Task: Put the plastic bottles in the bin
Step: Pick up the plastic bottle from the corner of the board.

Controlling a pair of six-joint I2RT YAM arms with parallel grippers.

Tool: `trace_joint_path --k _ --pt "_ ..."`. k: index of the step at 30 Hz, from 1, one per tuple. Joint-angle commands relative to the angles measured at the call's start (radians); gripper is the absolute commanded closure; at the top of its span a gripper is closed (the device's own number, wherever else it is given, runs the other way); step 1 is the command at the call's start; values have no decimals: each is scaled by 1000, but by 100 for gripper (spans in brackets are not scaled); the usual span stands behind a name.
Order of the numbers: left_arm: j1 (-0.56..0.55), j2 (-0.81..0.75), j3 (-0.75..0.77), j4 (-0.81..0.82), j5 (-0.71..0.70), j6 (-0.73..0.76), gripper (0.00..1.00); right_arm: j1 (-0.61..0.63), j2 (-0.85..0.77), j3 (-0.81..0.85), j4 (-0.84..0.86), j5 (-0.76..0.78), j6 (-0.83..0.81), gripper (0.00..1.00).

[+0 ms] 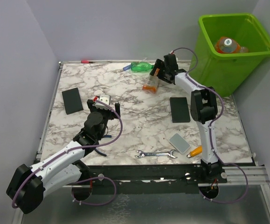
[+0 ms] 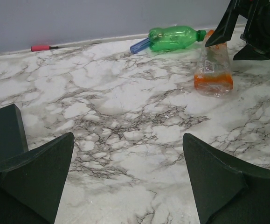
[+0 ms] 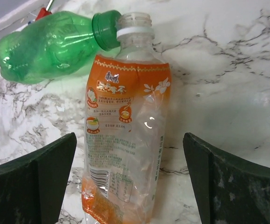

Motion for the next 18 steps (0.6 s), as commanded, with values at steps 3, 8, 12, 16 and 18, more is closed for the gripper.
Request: trace_joint_path --k 3,8,12,16,18 --pt "-1 5 32 2 16 9 1 10 50 13 -30 -82 13 2" --pt "-1 8 33 2 39 9 1 11 44 -47 3 -119 32 14" --pt "-2 4 32 2 47 9 1 16 8 -144 59 -143 54 29" --pt "-1 -17 27 5 60 7 1 31 -162 -377 220 -167 87 51" --pt "-2 -30 23 14 67 -1 1 48 -254 -470 315 -182 74 57"
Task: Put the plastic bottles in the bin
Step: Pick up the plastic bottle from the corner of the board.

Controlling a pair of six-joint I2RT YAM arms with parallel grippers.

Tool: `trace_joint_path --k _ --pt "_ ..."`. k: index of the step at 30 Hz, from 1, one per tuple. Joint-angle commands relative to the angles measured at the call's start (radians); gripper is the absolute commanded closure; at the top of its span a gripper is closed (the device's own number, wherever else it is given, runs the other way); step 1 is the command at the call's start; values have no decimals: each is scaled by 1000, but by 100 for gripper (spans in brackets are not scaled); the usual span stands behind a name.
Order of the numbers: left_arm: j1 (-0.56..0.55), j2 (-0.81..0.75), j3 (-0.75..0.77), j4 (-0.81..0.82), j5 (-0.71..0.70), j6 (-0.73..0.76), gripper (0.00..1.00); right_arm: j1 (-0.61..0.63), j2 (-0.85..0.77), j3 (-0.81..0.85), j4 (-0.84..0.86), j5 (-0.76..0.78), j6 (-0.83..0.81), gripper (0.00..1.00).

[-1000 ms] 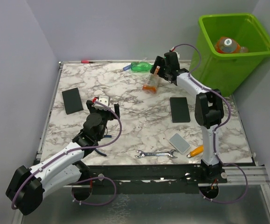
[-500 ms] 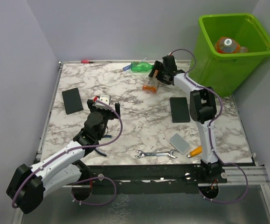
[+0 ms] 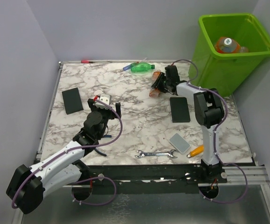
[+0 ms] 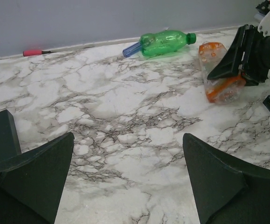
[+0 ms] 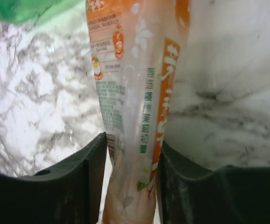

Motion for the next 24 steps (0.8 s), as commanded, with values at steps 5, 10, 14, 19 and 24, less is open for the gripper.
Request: trace_joint_path --k 5,10,14,19,24 --pt "-3 -94 -10 63 111 -62 1 108 -473 -472 440 -94 -45 65" --pt "-1 -164 -4 82 303 -207 1 181 -757 -707 611 -153 -69 71" --pt "1 -160 18 147 603 -442 1 201 -931 -837 748 -239 -14 72" --pt "0 -147 -23 346 705 -630 1 205 -1074 -945 880 -292 89 73" --pt "1 -100 -11 466 769 -698 1 206 -1112 -993 1050 -362 225 74"
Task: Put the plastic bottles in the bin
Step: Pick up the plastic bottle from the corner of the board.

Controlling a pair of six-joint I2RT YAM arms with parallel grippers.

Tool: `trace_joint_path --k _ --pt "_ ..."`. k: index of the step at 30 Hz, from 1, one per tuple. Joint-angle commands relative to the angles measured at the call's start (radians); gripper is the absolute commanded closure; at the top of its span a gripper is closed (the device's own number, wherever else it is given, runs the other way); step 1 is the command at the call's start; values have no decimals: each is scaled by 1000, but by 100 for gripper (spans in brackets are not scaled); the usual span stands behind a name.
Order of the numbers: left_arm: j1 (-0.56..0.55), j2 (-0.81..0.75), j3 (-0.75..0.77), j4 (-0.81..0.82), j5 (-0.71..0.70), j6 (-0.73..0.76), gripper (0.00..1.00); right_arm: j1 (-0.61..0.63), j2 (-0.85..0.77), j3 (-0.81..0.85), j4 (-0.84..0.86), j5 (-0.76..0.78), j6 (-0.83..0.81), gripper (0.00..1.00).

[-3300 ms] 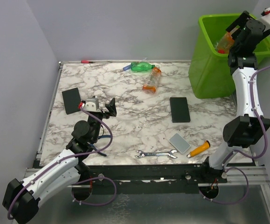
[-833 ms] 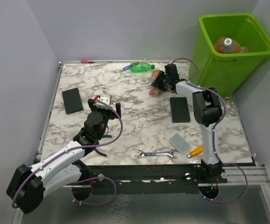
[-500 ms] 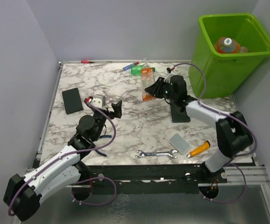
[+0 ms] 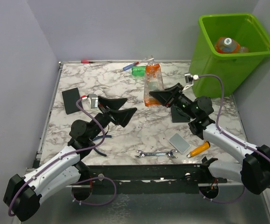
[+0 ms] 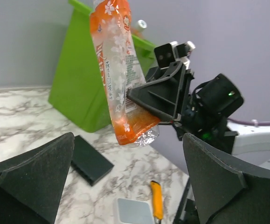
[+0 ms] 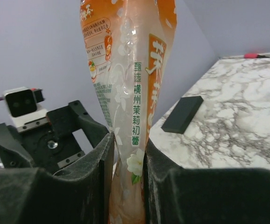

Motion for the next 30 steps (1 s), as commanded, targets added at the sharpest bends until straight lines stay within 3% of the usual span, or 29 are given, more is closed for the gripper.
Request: trace_joint_path --k 1,5,12,18,22,26,28,30 --pt "1 67 10 198 163 -145 1 4 -20 -36 252 -109 160 74" --pt "0 178 61 245 262 -187 1 18 -9 -43 353 -147 230 74" --pt "-1 269 139 298 325 -213 5 67 6 -28 342 -170 213 74" --pt "-2 338 175 308 365 -246 29 94 27 -18 347 -157 204 74" --pt "-4 357 176 310 389 -249 55 98 35 -12 340 -150 195 74" --pt "-6 346 162 310 393 -231 69 101 29 -1 312 -148 177 72" --pt "-7 337 156 310 397 -217 82 101 22 7 278 -151 168 64" --pt "-6 327 148 310 395 -204 100 100 9 25 229 -163 153 42"
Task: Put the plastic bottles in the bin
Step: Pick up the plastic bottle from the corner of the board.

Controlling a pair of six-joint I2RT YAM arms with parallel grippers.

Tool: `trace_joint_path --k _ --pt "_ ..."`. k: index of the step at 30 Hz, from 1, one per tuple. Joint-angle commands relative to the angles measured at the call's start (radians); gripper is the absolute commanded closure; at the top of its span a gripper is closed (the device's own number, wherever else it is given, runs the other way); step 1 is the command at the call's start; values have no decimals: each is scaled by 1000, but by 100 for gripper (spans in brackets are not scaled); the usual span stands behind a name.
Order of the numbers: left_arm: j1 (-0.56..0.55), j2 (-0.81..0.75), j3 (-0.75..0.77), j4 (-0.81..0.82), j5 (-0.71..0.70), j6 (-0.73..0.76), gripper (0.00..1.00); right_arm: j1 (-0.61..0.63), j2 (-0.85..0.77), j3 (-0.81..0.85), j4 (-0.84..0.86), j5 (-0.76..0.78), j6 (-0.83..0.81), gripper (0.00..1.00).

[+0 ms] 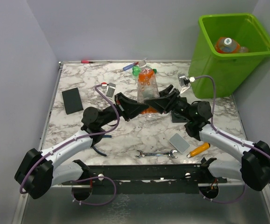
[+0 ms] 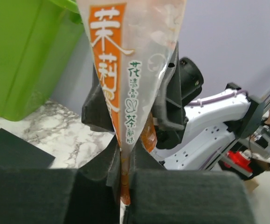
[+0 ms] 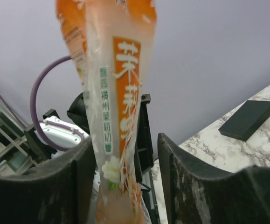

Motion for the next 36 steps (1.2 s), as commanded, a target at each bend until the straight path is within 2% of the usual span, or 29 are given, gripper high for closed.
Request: trace_joint_path --k 1,4,6,9,11,13,17,20,23,28,32,36 --pt "-5 -35 -14 29 36 39 100 8 -29 64 -106 -28 -49 31" --pt "-5 -56 -22 15 34 70 100 8 -80 111 -311 -19 -110 11" --pt "-4 -83 -11 -78 24 129 100 8 -131 174 -535 19 -210 1" --pt "-4 -154 38 -352 -21 328 100 8 -205 313 -884 104 -400 0" --pt "-6 -191 81 -564 -102 533 100 8 -238 427 -1078 155 -510 0" --pt "-20 -223 107 -706 -229 685 100 8 -245 521 -1218 172 -584 0" --pt "-44 -292 38 -738 -443 877 100 8 -163 734 -1493 203 -675 3" --pt "-59 -338 -34 -674 -506 986 100 8 -123 787 -1550 277 -687 7" --pt "-71 -379 -98 -611 -600 1065 100 10 -48 863 -1595 265 -680 12" --pt "-78 -420 -141 -571 -693 1095 100 69 68 980 -1649 332 -687 14" --pt "-78 -415 -141 -571 -678 1078 100 123 135 1018 -1626 396 -694 15" --pt "-79 -401 -140 -571 -650 1053 100 171 156 990 -1513 450 -684 16"
